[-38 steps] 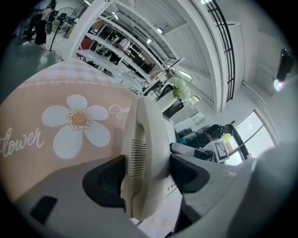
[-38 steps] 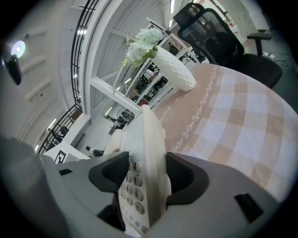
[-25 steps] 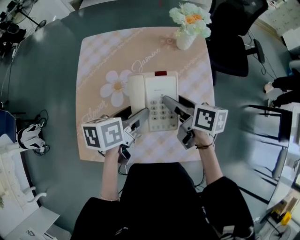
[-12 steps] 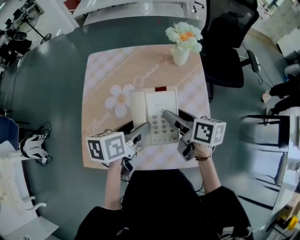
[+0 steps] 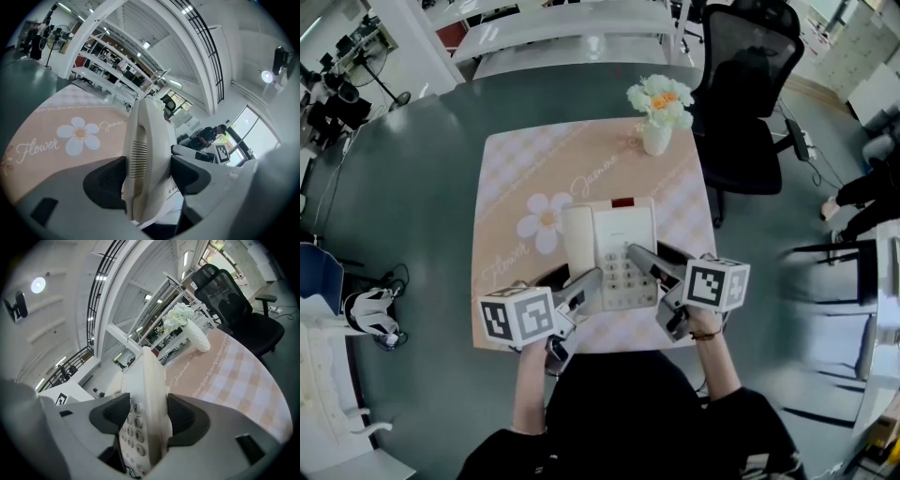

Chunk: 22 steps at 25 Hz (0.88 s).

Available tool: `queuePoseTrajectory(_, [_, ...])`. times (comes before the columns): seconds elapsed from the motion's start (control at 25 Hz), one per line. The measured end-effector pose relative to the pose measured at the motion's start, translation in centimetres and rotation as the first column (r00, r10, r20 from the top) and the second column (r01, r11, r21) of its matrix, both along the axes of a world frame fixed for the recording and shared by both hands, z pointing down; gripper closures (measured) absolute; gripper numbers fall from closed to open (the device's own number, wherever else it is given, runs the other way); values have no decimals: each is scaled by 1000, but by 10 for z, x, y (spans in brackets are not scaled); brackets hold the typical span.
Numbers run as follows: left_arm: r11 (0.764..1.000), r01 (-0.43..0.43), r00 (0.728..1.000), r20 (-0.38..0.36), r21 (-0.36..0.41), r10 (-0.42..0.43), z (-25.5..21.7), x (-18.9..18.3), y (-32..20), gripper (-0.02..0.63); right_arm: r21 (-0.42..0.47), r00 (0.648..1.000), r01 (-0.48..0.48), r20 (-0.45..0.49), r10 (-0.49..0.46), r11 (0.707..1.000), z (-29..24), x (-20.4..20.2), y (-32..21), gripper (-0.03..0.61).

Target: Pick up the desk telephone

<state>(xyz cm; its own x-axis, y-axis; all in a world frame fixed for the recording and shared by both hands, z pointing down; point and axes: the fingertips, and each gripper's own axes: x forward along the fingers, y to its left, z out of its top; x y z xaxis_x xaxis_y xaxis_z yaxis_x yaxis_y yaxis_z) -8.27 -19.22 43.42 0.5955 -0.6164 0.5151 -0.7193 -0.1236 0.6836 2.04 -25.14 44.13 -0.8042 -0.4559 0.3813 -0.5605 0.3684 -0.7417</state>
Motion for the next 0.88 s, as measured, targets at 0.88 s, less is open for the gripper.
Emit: queuePoseTrajectory(0.88, [995, -4, 1000, 11, 104, 3, -54, 6, 15, 319, 123, 1000, 13, 10, -14, 992, -58, 4, 14, 337])
